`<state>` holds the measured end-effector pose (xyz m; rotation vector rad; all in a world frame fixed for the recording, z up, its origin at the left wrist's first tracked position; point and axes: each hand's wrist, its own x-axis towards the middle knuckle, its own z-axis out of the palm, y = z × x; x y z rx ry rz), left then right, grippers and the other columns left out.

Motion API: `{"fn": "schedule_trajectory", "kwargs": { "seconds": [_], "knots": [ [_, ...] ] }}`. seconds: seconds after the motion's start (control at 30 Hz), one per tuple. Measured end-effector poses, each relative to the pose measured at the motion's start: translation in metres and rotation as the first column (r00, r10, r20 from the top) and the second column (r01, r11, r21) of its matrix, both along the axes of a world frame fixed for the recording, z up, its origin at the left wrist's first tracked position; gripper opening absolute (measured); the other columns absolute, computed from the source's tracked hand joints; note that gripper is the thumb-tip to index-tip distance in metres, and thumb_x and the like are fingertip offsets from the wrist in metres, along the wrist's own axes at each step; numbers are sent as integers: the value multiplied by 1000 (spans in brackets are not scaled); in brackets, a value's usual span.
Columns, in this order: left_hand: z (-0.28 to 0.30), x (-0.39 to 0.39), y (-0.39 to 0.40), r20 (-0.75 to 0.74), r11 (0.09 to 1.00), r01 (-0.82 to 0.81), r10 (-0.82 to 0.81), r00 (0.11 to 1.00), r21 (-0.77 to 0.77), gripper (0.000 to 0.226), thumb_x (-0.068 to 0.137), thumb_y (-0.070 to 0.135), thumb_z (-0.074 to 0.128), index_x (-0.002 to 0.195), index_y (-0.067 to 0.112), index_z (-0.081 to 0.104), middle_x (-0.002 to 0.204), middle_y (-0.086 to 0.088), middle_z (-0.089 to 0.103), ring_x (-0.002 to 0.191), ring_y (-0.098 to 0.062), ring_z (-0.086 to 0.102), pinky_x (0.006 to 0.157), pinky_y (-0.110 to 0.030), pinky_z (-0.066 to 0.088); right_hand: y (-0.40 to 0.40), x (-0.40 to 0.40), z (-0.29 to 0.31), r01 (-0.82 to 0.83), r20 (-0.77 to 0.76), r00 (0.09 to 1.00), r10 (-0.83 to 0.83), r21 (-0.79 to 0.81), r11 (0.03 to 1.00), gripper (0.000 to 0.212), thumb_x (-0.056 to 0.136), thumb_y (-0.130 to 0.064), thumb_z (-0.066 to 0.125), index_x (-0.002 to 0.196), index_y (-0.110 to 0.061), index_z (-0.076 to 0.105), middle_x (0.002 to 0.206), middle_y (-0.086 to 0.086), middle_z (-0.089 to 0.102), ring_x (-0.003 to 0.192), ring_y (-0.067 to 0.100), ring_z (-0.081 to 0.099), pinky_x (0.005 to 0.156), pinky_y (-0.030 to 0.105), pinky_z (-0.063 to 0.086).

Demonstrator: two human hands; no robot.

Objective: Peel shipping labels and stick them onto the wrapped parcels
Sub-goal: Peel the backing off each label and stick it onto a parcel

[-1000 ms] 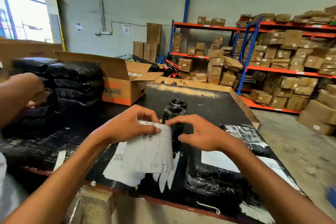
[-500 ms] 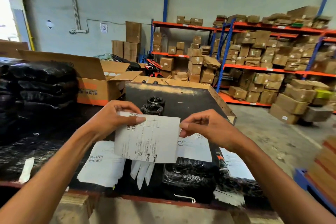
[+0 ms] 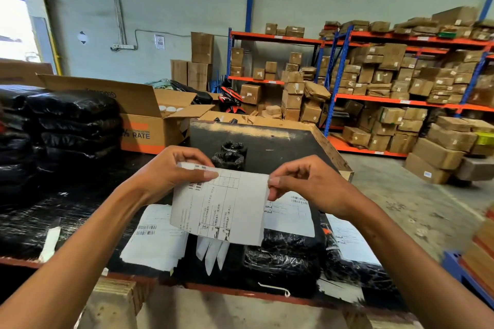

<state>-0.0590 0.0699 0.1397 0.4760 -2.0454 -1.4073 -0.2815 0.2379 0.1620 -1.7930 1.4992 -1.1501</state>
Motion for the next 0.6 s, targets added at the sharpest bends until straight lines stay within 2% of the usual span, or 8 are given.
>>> {"fn": "schedule_trajectory", "kwargs": {
  "seconds": [0.2,0.37,0.6],
  "knots": [
    [-3,-1,-3,13,1000,11,-10,1000,-5,43,44,45,91,73,17,74,80,-9,75,75,-21,71,64,-26,55,0,2,1,-22,17,1000,22,1,1000,17,91,-5,57,88,-1,73,77,8,75,75,18,70,77,24,56],
    [-3,-1,-3,26,999,41,-41,999,28,24,56,27,85,73,15,73,78,-9,75,73,-20,71,62,-25,55,-2,2,1,-10,66,998,11,-7,1000,21,93,-5,53,91,4,72,82,17,74,77,23,70,82,33,57],
    [-2,-2,-3,44,999,48,-48,998,11,38,49,40,89,74,16,74,81,-8,75,76,-21,72,65,-26,56,-3,2,0,-40,73,997,40,-4,999,20,92,-3,55,85,1,73,78,13,74,73,21,70,77,28,57]
  ]
}}
